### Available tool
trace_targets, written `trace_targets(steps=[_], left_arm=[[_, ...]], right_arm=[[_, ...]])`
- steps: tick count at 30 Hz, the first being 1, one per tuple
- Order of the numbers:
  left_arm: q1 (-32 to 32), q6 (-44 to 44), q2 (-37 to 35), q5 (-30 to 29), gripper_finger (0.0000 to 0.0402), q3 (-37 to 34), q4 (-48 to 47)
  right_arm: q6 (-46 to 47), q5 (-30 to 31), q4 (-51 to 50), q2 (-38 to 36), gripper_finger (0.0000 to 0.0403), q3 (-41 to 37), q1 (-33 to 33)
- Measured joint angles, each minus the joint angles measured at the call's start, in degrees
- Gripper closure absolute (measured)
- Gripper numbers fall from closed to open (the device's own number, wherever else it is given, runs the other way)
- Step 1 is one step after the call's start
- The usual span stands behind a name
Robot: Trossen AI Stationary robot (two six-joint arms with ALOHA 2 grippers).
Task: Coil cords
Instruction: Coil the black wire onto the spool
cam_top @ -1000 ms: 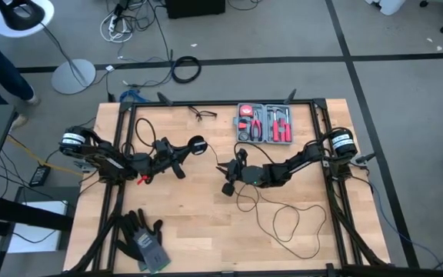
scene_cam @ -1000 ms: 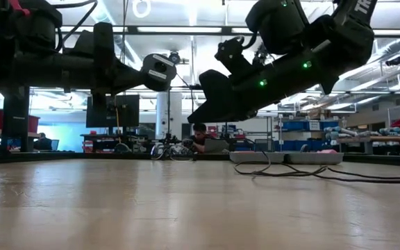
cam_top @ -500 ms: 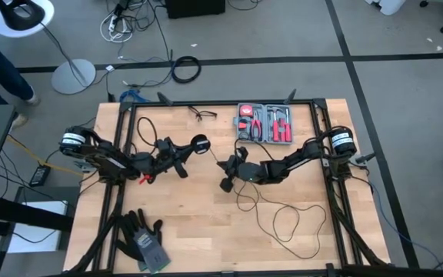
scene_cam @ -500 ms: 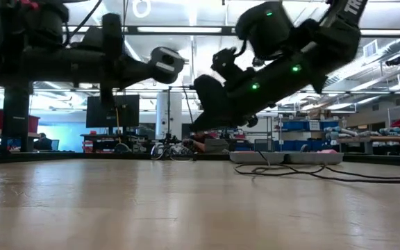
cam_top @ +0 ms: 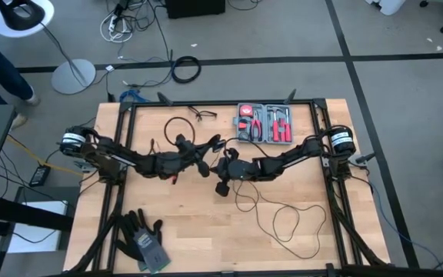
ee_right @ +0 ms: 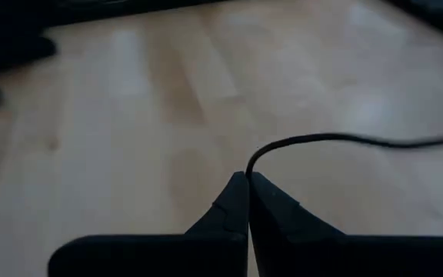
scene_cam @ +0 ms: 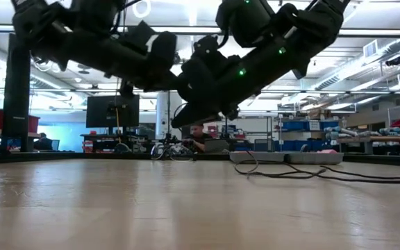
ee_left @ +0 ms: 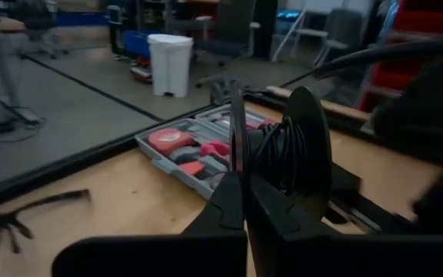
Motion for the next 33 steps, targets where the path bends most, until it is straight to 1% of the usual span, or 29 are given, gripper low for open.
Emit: trace_targets(steps=[2, 4, 9, 14, 19, 23, 28, 33], left_arm=[[0.00, 0.14, 0.00, -1.54, 0.0401, 1.46, -1.99], [0.00, 0.85, 0.01, -1.66, 0.0401, 2.12, -2.64], [0.00, 2.94, 0.04, -1.33, 0.0401, 2.34, -3.91], [0.09, 0.97, 0.04, -1.00, 0.0401, 2.36, -10.29], [0.13, -0.23, 0.02, 4.02, 0.0401, 2.45, -11.52], [0.15, -1.57, 0.02, 7.62, 0.0401, 2.45, -11.15], [0.26, -1.77, 0.02, 11.01, 0.0401, 2.43, -12.71], [0.03, -2.05, -0.04, 14.59, 0.0401, 2.43, -13.73]], right_arm=[[-0.14, -2.39, -0.54, 0.00, 0.0403, 0.10, 0.00], [-0.80, -4.72, -0.60, -0.01, 0.0403, 0.10, 0.10], [-3.73, -7.77, -0.57, -0.07, 0.0403, 0.10, 0.89], [-5.90, -10.71, -0.24, -0.12, 0.0403, 0.10, 0.81], [-8.64, -11.55, -0.72, -1.68, 0.0403, 0.08, 0.55], [-8.99, -11.64, -4.00, -3.29, 0.0403, 0.07, -0.43], [-11.31, -14.96, -6.36, -5.40, 0.0403, 0.04, -1.30], [-12.77, -16.18, -7.62, -7.39, 0.0403, 0.04, -2.48]])
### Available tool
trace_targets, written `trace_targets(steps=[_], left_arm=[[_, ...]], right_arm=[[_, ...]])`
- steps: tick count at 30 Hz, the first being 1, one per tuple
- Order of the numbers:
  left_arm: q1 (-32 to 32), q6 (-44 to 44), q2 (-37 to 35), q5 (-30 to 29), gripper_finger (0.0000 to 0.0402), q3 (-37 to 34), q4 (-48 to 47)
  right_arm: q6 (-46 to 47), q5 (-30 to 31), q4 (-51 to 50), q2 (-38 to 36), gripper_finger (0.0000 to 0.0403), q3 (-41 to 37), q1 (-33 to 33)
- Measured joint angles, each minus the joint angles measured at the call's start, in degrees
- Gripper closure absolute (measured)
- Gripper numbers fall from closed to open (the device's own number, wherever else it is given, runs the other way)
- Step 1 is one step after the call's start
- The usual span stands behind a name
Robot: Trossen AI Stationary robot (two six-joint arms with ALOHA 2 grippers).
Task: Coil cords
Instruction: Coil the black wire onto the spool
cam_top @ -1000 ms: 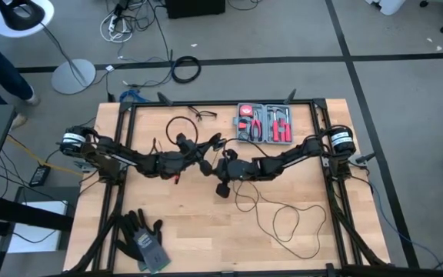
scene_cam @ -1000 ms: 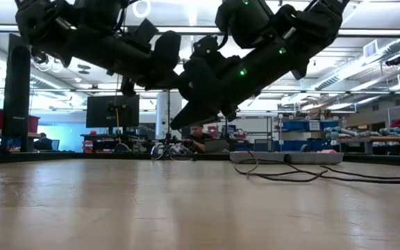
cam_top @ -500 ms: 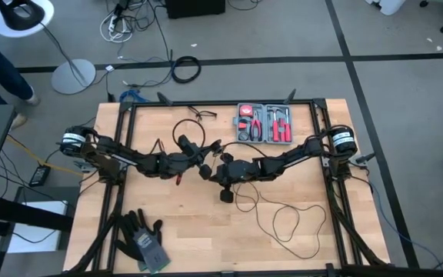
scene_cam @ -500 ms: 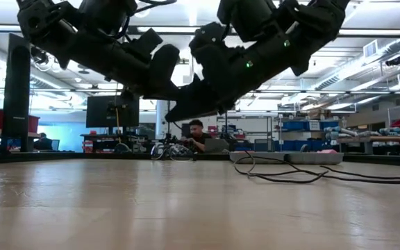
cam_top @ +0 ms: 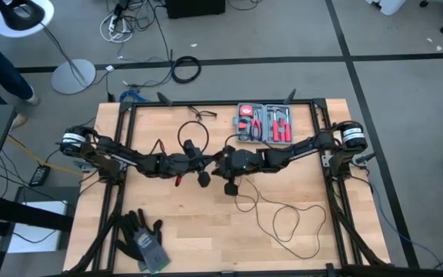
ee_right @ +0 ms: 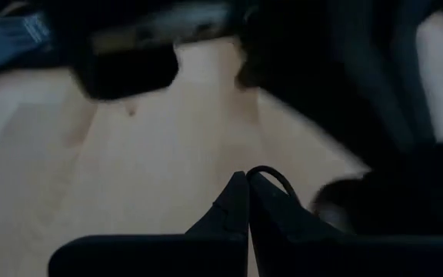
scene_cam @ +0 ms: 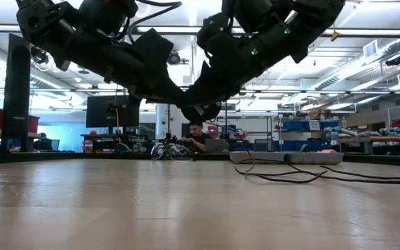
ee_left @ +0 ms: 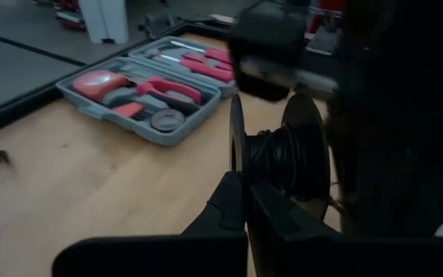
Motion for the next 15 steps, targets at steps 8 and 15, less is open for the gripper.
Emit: trace_targets(steps=[8, 15], left_arm=[[-0.03, -1.20, 0.00, 0.08, 0.0402, 0.00, 0.00], [-0.03, -2.61, 0.00, -4.51, 0.0401, -1.34, 2.41]], right_arm=[[1.15, -2.73, 0.15, -0.85, 0.0402, 0.04, -0.88], [4.90, -2.73, -5.26, -0.85, 0.0380, -0.09, -0.79]])
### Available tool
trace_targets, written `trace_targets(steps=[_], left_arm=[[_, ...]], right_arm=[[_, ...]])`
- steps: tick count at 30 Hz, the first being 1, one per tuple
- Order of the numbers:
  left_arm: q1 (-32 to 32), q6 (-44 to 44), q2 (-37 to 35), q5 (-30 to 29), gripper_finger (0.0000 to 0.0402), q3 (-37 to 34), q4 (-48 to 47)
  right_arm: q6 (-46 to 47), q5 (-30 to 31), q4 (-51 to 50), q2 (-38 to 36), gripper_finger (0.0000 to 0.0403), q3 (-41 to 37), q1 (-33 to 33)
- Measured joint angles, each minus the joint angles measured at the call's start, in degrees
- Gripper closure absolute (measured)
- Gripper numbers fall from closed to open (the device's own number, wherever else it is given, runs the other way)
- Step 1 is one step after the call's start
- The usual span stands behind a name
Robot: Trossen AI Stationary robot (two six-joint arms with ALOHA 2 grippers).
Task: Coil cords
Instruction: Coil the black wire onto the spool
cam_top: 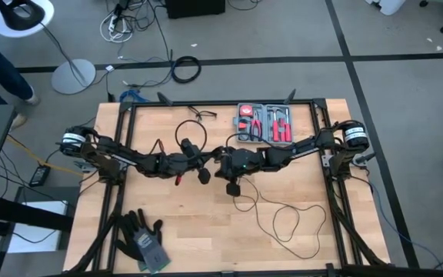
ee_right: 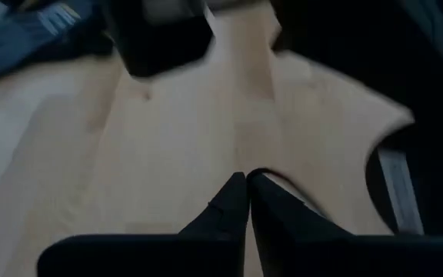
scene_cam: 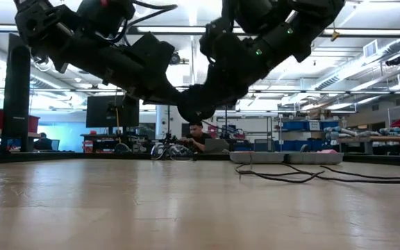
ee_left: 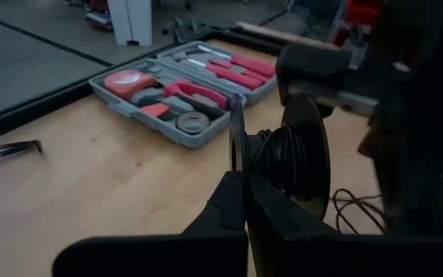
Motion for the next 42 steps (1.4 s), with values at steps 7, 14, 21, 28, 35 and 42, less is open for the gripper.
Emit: trace_targets(steps=[7, 14, 21, 28, 35, 42], left_arm=[[-0.02, -1.19, 0.00, 0.71, 0.0401, -8.19, 17.05], [0.00, -1.48, 0.00, 3.50, 0.0401, -16.08, 29.79], [0.00, 1.66, 0.00, 4.74, 0.0402, -17.74, 37.21], [0.00, 2.02, 0.00, 4.61, 0.0401, -17.85, 37.98], [0.00, 3.24, 0.00, 4.66, 0.0401, -17.76, 38.09], [0.00, 6.05, 0.00, 4.63, 0.0401, -17.78, 39.81]], right_arm=[[2.29, 4.54, 1.75, -2.06, 0.0376, -5.52, 1.24], [2.88, 12.69, 15.29, -8.67, 0.0392, -15.97, 3.35], [8.26, 17.63, 37.92, -8.52, 0.0400, -28.25, 4.35], [16.58, 17.80, 41.37, -7.48, 0.0391, -31.81, 4.35], [17.32, 17.62, 41.41, -7.45, 0.0392, -31.82, 4.35], [17.37, 17.61, 41.55, -7.45, 0.0400, -31.78, 4.71]])
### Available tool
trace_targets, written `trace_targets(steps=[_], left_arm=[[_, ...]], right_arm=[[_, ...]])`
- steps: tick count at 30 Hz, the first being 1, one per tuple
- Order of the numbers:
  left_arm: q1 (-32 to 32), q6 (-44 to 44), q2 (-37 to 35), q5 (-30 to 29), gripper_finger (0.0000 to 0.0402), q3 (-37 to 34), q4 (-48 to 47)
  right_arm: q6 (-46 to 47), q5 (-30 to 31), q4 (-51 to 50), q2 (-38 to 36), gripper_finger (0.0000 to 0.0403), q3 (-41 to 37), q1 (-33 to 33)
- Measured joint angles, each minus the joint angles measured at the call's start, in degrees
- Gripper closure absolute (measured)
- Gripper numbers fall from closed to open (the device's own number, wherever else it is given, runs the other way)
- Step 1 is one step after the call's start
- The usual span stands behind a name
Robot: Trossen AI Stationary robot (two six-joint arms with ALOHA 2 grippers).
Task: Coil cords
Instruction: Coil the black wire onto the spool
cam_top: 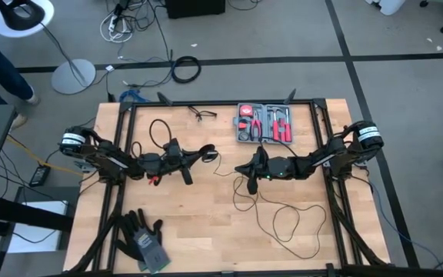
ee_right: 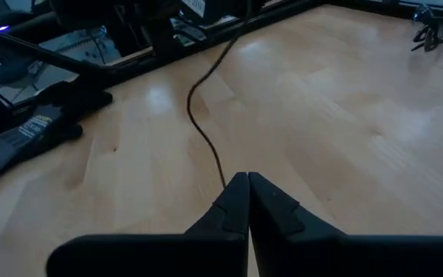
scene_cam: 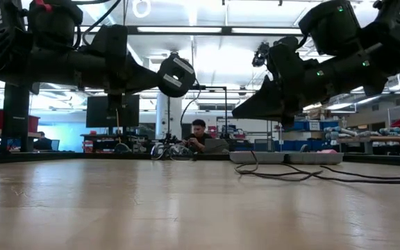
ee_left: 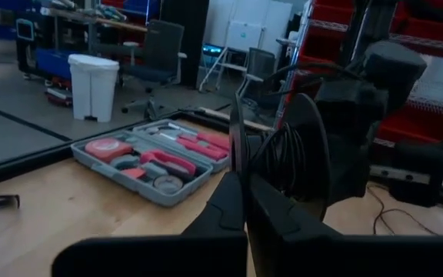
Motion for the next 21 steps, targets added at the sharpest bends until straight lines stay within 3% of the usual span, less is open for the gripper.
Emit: trace_targets(steps=[10, 21], left_arm=[[0.00, 0.29, 0.00, 0.00, 0.0401, 0.00, 1.12], [0.00, 4.43, 0.00, 0.00, 0.0401, 0.00, 1.86]], right_arm=[[-2.57, 7.59, -0.46, 0.04, 0.0401, 0.00, 3.58], [-2.51, 7.52, -0.76, 0.08, 0.0390, 0.85, 3.33]])
